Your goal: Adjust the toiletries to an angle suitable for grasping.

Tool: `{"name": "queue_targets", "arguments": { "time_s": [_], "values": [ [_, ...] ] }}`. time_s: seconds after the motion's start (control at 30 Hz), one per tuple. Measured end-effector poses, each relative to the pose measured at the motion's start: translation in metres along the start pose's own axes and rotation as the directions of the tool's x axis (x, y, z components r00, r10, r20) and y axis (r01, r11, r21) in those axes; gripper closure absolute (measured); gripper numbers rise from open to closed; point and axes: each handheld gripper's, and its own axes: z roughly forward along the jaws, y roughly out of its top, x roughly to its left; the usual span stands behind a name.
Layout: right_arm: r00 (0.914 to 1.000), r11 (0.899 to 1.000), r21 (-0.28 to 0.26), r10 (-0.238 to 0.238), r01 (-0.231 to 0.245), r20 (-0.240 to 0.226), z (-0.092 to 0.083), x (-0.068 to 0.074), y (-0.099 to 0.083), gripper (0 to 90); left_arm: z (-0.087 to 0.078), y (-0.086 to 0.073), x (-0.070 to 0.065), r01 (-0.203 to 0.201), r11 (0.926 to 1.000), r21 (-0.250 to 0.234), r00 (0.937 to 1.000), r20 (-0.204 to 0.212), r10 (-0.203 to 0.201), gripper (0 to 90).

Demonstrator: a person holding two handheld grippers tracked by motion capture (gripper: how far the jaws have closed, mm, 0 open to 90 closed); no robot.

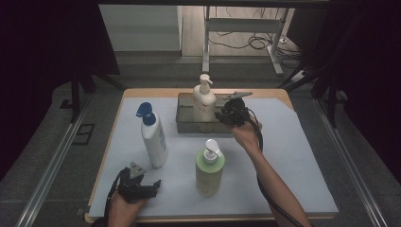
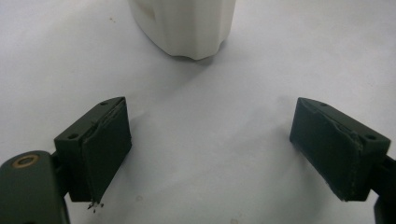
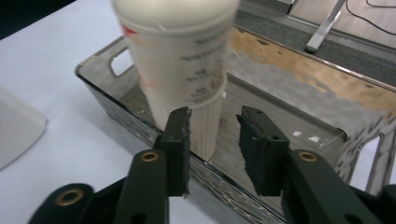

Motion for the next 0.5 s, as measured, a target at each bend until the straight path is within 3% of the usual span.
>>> {"name": "queue_targets", "arguments": {
  "time_s": [0.13,0.5],
  "values": [
    [0.9995,0.999,-0.011,0.032,-0.032,0.0,0.004,-0.007,-0.001,73.5,0.0,0.0,0.0,0.0,1.0,0.0,1.0,0.0,0.0,12.2],
    [0.9976,0.999,-0.013,0.048,-0.047,0.051,0.025,-0.015,-0.001,88.6,0.0,0.0,0.0,0.0,1.0,0.0,1.0,-0.001,0.0,12.2]
  ]
}}
